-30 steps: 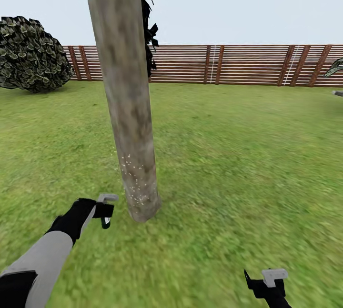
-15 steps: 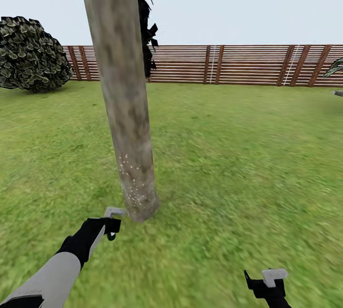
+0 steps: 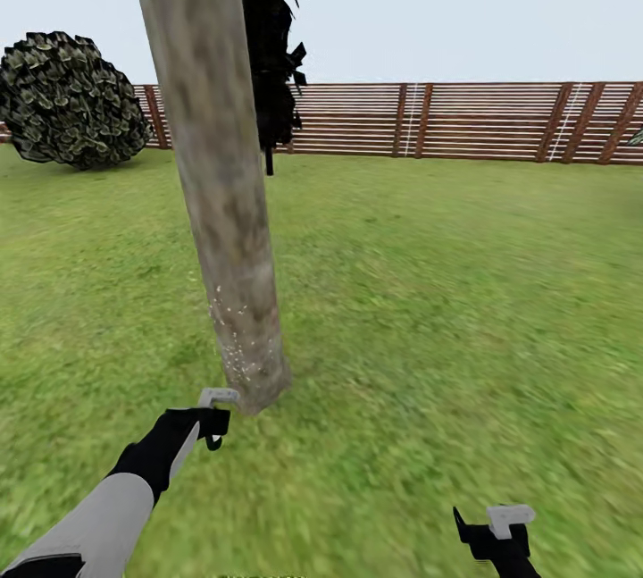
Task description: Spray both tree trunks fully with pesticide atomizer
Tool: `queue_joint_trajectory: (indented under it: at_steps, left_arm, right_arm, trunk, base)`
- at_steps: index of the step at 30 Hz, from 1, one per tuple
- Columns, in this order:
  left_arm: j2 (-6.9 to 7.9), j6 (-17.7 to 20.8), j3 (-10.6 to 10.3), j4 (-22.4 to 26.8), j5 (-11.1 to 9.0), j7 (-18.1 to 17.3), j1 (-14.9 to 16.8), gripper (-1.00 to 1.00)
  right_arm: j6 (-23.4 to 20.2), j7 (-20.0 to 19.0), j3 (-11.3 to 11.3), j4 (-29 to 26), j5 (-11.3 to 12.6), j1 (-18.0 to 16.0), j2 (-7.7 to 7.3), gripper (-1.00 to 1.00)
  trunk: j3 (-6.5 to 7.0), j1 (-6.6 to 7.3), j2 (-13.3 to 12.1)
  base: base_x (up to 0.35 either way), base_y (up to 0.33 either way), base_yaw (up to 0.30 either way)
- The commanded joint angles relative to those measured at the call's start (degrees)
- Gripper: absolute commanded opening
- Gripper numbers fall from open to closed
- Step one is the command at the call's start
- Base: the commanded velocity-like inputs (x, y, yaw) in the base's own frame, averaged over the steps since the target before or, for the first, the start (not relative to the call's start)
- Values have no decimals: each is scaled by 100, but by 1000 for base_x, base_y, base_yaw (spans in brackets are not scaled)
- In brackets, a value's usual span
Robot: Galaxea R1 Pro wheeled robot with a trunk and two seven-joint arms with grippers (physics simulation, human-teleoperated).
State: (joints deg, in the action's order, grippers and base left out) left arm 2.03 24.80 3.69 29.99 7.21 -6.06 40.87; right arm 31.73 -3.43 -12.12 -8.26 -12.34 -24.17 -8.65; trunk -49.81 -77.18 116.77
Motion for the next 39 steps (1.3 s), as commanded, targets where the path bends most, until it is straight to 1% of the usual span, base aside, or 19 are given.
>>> queue_joint_trajectory:
  at_steps: [1, 14, 21, 28, 39]
  left_arm:
    - [0, -1, 0, -1, 0, 0, -1, -100]
    - [-1, 4, -7, -12, -1, 0, 0, -100]
    - [-5, 22, -9, -21, 11, 47, 0, -100]
    - [-7, 19, -7, -31, 0, 70, -3, -100]
    - [-10, 25, -9, -38, -9, 70, -4, -100]
  right_arm:
    - [0, 0, -1, 0, -2, 0, 2, 100]
    - [0, 0, -1, 0, -5, 0, 4, 100]
    - [0, 0, -1, 0, -5, 0, 4, 100]
    - [0, 0, -1, 0, -5, 0, 4, 100]
    - [0, 0, -1, 0, -5, 0, 4, 100]
  trunk:
    - [-3, 0, 0]
    - [-11, 0, 0]
    - [-11, 0, 0]
    - [-11, 0, 0]
    - [-11, 0, 0]
  base:
    - [0, -272, 243]
    - [0, -272, 56]
    - [0, -241, 258]
    - [3, -24, 278]
    - [200, -206, 24]
